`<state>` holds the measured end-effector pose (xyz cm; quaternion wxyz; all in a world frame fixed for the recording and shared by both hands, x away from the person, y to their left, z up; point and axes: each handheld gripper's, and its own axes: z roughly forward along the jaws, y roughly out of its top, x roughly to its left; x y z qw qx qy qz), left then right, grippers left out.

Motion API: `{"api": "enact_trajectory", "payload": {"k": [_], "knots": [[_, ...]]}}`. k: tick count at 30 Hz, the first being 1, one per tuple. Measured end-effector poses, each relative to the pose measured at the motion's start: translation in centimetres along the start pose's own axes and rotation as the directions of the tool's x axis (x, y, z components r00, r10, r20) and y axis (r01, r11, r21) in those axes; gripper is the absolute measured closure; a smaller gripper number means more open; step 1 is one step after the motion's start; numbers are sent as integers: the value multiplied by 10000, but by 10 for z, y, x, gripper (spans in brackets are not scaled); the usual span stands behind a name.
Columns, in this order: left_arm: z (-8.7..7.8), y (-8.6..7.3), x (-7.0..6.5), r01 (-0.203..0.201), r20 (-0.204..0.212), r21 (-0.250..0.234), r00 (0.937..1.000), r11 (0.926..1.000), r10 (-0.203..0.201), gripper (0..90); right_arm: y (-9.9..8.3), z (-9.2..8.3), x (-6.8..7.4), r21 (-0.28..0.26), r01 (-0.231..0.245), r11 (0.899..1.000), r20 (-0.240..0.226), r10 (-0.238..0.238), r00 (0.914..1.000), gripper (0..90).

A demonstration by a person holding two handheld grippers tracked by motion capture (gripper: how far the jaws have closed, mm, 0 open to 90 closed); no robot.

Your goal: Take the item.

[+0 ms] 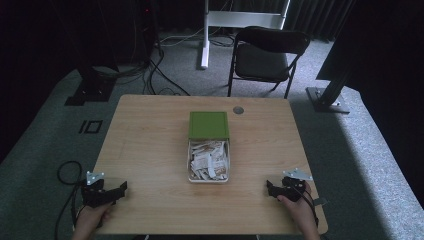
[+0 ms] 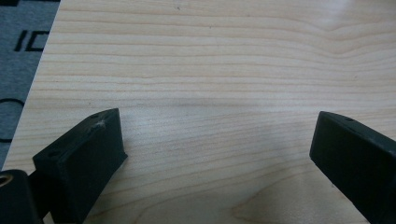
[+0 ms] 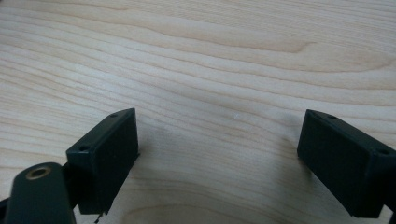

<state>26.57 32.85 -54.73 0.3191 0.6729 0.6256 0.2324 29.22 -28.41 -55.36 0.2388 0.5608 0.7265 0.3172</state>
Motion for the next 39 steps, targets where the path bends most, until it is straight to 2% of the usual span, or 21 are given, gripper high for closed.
{"api": "enact_trajectory", "payload": {"k": [2,4,5,14,29,32,39], "knots": [[2,1,-4,-437,-272,197,9987,9988,443,35,0,0,0,-3,0,10000,-1,0,10000,124],[3,1,-6,-592,-419,293,9973,9978,604,35,0,0,0,-3,0,10000,-1,0,10000,124],[5,2,-8,-796,-550,425,9951,9959,819,35,0,0,0,-4,1,10000,-1,-1,10000,124],[6,3,-10,-551,-808,381,9950,9978,580,30,0,0,0,11,-25,10000,34,25,10000,117],[7,4,-9,-551,-814,378,9950,9978,580,28,0,0,0,24,-30,10000,53,30,10000,117],[7,4,-9,-551,-815,380,9950,9978,580,28,2,0,2,118,48,9999,-9,-48,10000,118],[7,4,-9,-557,-813,385,9950,9977,586,28,15,-5,7,-225,202,9995,-112,-204,9997,119]]}}
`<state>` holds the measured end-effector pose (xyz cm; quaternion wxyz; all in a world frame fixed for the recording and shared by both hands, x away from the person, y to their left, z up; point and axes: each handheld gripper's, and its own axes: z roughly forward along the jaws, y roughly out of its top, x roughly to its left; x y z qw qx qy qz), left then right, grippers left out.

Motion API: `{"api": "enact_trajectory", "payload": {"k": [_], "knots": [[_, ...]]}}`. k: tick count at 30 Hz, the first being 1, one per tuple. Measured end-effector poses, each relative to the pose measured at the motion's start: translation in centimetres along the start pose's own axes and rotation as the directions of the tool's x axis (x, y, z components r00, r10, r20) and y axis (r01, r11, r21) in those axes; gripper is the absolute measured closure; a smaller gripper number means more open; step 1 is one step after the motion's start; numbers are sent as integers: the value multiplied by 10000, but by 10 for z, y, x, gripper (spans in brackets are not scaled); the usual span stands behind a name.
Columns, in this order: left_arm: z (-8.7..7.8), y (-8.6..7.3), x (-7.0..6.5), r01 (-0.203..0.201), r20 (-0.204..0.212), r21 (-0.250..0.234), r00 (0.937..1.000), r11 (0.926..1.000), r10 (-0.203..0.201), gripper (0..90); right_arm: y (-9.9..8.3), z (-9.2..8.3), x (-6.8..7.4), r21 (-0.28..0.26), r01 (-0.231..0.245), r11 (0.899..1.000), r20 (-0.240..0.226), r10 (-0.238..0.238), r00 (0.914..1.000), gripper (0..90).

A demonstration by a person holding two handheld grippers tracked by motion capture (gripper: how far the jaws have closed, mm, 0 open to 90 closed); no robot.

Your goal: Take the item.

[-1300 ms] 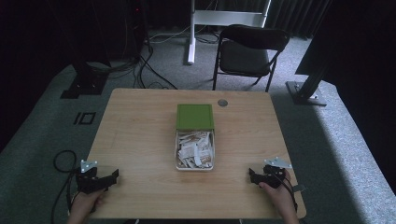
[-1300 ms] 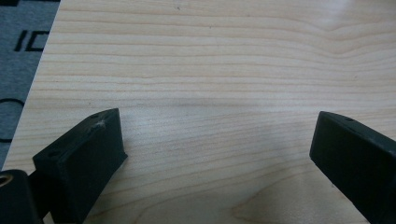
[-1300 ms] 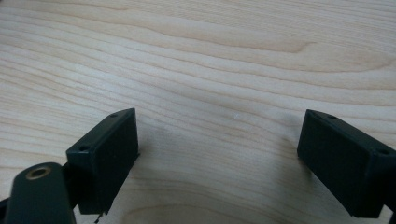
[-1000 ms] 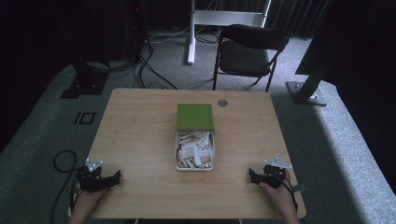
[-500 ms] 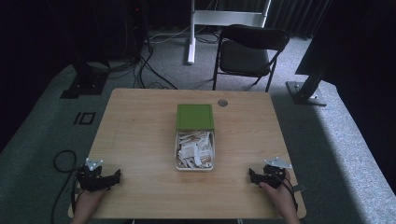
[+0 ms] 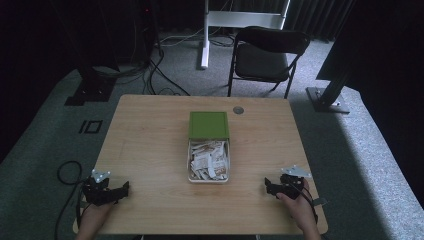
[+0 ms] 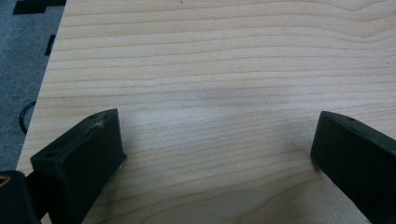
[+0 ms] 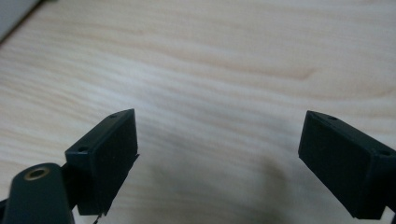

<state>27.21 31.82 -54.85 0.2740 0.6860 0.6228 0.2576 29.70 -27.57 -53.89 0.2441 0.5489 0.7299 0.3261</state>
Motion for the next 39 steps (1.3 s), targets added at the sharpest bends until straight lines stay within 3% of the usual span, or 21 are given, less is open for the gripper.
{"api": "enact_trajectory", "payload": {"k": [20,39], "knots": [[0,0,0,18,2,-11,10000,10000,-18,28,33,-16,10,-640,305,9975,-363,-328,9988,121],[0,0,0,17,6,-12,10000,10000,-17,28,56,-27,28,-1212,537,9912,-804,-637,9947,121]]}}
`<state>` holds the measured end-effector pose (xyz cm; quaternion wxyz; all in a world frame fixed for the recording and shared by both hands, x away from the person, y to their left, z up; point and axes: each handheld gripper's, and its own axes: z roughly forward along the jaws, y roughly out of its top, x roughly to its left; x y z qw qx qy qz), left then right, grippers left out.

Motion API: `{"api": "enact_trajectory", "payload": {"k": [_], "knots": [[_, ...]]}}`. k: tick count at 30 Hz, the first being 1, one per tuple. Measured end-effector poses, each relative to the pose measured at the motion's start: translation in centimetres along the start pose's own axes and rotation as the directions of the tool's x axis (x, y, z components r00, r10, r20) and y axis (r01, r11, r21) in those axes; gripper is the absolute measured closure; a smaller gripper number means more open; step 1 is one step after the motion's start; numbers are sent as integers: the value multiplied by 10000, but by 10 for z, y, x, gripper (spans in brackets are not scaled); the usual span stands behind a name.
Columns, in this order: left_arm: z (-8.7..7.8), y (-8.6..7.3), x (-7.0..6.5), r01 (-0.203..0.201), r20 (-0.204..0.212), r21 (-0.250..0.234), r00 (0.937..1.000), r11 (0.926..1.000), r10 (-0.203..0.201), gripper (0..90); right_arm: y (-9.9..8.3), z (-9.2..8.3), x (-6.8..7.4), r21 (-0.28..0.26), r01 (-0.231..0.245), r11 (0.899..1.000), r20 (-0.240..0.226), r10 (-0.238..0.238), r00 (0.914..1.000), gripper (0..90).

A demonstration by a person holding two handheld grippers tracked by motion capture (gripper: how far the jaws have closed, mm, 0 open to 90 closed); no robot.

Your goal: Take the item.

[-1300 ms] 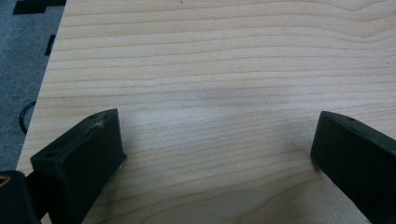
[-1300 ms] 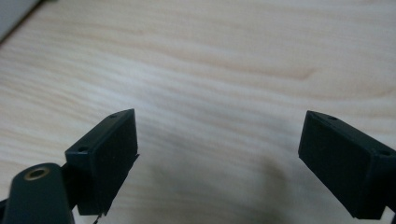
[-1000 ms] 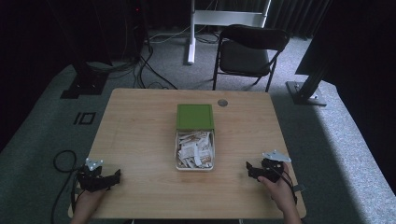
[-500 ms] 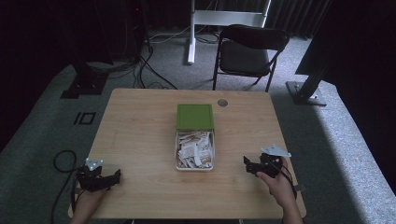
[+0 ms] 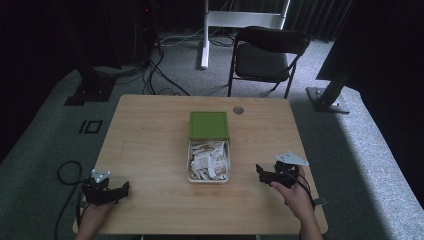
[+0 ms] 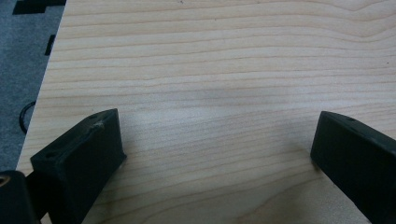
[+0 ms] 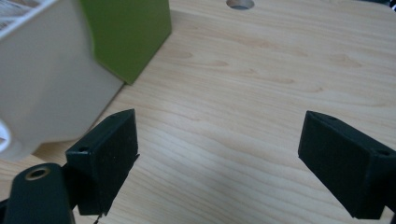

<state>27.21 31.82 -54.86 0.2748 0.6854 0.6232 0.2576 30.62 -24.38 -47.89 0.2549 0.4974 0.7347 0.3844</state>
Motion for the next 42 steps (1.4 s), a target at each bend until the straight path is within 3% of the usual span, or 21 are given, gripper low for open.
{"api": "enact_trajectory", "payload": {"k": [19,32,42], "knots": [[0,0,0,0,0,0,10000,10000,0,28,30,-3,28,-599,413,9974,-850,-463,9953,122],[0,0,0,0,1,-1,10000,10000,0,28,43,4,51,-780,665,9947,-1426,-771,9868,136],[0,0,0,0,2,1,10000,10000,0,28,53,10,71,-944,901,9914,-1919,-1069,9756,137]]}}
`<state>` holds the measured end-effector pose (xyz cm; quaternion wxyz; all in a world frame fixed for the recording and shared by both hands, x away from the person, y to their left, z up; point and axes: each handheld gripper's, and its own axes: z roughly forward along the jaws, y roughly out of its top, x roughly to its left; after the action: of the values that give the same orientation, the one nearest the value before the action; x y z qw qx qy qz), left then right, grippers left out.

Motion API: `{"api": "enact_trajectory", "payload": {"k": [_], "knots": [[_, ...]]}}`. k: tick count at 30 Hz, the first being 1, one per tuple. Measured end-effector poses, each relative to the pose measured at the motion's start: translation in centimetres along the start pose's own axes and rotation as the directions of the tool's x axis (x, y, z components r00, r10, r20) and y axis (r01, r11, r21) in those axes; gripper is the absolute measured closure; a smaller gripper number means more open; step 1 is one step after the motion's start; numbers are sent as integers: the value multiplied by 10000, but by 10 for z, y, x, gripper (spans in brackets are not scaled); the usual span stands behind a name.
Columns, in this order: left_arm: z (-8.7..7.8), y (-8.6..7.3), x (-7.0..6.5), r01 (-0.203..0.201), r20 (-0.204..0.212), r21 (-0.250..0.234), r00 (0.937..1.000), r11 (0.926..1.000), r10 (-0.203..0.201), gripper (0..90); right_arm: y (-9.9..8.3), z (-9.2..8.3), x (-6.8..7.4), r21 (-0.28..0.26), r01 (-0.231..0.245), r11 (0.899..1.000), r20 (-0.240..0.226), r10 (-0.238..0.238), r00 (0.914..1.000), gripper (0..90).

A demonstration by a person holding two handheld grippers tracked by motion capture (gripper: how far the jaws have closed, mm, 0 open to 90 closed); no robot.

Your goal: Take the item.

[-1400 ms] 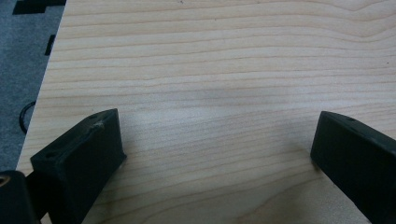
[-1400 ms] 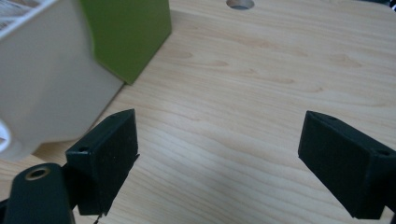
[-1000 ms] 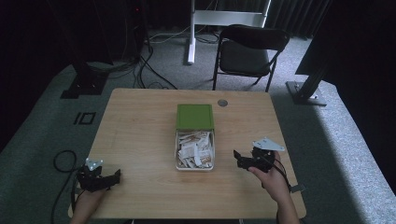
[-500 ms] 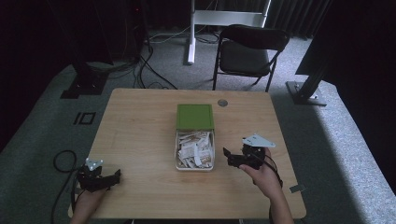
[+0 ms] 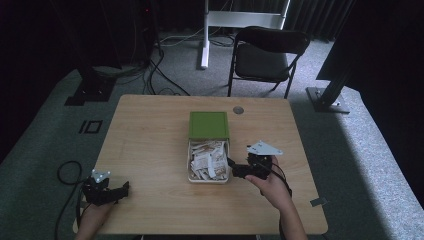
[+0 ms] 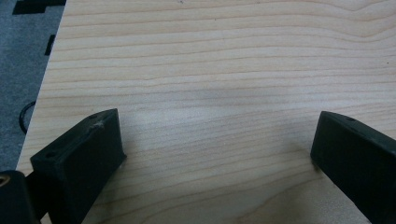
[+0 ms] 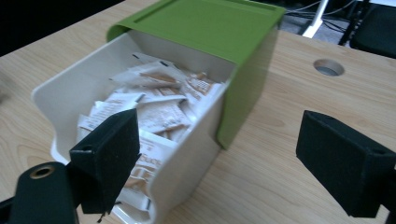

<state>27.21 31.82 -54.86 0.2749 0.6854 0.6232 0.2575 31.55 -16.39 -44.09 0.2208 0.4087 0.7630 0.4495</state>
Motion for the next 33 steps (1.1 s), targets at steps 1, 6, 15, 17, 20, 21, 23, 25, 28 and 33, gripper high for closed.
{"api": "enact_trajectory", "payload": {"k": [1,6,15,17,20,21,23,25,28,33], "knots": [[0,0,0,-2,0,1,10000,10000,2,28,1,1,2,-10,36,10000,-58,-36,10000,137],[0,0,0,0,0,-1,10000,10000,0,28,5,7,11,-25,149,9999,-311,-150,9994,137],[0,0,0,1,-1,3,10000,10000,-1,28,9,18,26,28,367,9993,-724,-364,9967,138],[0,0,0,5,0,-6,10000,10000,-5,28,10,21,30,20,430,9991,-811,-427,9958,139],[0,0,0,6,1,-5,10000,10000,-6,28,11,25,36,42,496,9988,-957,-490,9942,139],[0,0,0,14,1,-11,10000,10000,-14,28,12,26,38,50,519,9986,-1004,-512,9936,139],[0,0,0,26,1,-24,10000,10000,-26,28,13,30,41,56,577,9983,-1097,-567,9924,140],[0,0,0,29,0,-21,10000,10000,-29,28,14,33,46,61,605,9981,-1224,-593,9907,140],[0,0,0,32,2,-28,10000,10000,-32,28,14,37,49,92,648,9979,-1300,-631,9895,140],[0,0,0,12,1,-11,10000,10000,-12,28,11,49,58,298,705,9971,-1447,-655,9873,147]]}}
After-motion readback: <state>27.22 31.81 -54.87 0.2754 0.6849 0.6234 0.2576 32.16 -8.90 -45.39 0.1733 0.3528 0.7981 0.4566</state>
